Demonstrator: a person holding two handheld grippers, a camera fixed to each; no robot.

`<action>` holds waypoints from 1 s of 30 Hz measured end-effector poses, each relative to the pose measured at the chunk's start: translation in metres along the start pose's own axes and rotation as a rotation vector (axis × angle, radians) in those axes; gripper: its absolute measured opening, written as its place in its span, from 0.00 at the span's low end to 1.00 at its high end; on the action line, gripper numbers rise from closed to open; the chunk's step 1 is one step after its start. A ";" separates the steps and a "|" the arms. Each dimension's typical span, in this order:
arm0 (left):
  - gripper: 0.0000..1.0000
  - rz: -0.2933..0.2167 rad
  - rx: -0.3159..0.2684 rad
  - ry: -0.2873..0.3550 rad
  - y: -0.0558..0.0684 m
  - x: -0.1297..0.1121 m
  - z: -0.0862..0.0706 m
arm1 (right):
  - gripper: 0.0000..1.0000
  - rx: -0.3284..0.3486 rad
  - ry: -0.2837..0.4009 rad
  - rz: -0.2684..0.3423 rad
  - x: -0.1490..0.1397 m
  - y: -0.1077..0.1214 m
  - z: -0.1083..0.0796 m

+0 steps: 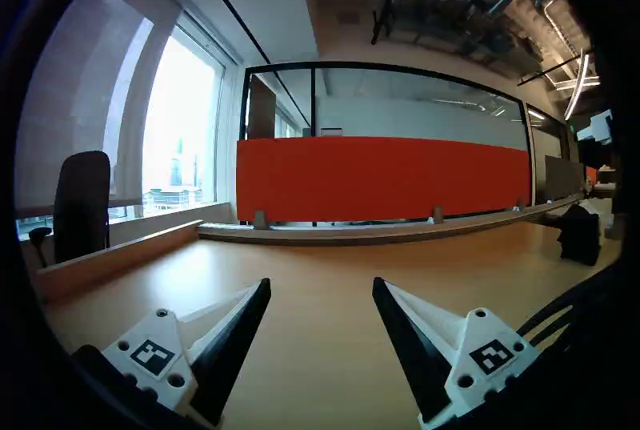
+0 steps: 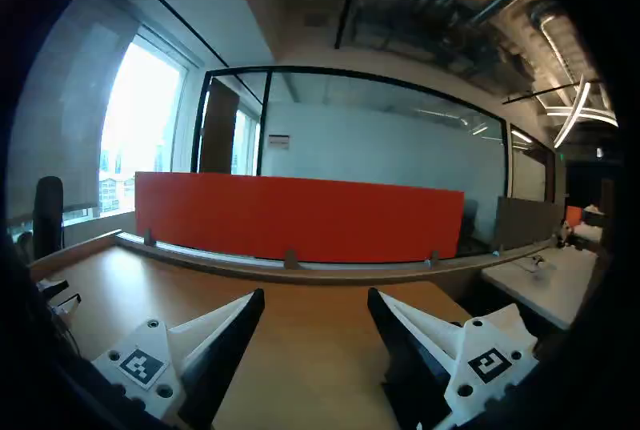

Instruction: Fold towel

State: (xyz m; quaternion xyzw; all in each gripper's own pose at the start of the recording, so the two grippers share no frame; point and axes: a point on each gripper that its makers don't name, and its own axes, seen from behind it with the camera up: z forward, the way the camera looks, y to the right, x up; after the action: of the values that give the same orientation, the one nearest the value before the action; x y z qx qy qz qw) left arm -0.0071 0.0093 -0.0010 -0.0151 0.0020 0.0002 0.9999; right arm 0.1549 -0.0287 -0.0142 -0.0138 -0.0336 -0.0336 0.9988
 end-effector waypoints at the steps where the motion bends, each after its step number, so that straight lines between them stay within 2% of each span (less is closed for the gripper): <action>1: 0.94 0.000 0.001 0.000 0.000 0.000 0.000 | 1.00 -0.001 -0.001 -0.001 0.000 0.000 0.000; 9: 0.96 0.001 0.001 -0.001 0.000 0.000 0.000 | 1.00 0.006 0.010 -0.011 0.004 -0.002 0.003; 21: 0.96 0.001 0.001 -0.001 0.000 0.000 0.000 | 1.00 0.007 0.053 -0.036 0.005 0.007 0.008; 30: 0.96 0.002 0.001 -0.001 0.000 -0.001 0.001 | 1.00 0.024 0.059 -0.001 -0.017 0.010 0.016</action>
State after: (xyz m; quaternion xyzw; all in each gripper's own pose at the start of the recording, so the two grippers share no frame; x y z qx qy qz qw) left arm -0.0083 0.0091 -0.0001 -0.0147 0.0014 0.0010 0.9999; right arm 0.1375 -0.0166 0.0008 -0.0010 -0.0046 -0.0339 0.9994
